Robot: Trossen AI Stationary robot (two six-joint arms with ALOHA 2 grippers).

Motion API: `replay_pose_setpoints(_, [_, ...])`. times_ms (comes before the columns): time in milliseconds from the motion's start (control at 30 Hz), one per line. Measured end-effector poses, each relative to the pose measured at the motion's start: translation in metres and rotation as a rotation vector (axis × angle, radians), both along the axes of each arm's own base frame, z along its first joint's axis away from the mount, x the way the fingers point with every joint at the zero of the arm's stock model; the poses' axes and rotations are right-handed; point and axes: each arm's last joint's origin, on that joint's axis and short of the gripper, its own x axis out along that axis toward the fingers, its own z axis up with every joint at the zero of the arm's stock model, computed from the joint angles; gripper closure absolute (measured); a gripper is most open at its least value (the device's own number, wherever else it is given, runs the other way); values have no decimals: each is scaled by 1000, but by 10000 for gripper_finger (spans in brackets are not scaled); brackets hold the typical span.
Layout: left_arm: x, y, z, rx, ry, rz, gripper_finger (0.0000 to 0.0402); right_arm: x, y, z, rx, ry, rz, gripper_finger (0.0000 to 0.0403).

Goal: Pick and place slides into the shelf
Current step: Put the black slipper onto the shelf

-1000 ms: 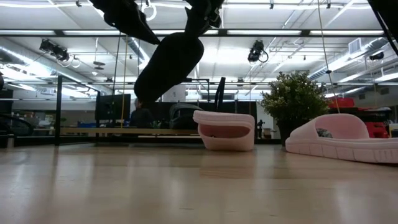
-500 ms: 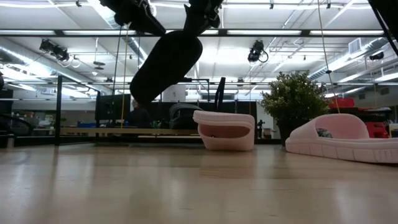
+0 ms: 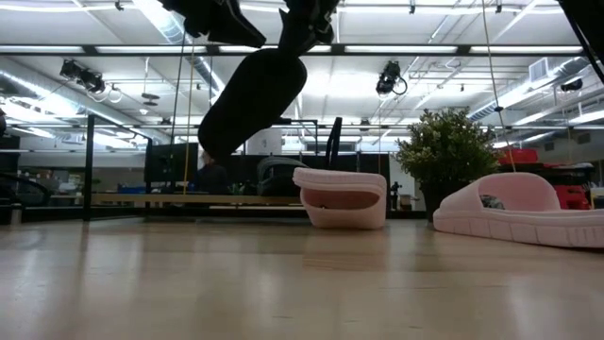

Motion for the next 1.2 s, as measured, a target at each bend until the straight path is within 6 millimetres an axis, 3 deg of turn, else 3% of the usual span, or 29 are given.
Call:
replay_pose_setpoints(367, [15,3,-18,-7,77,31,186,1,0,0,3,-8,4,359])
replay_pose_setpoints(733, [14,4,-18,4,86,65,315,1,0,0,-1,0,21,357])
replay_pose_setpoints(967, [14,5,-19,20,92,107,332,1,-3,2,-26,-5,30,294])
replay_pose_setpoints(1200, [11,6,-17,37,88,146,334,-17,-2,20,-44,7,60,229])
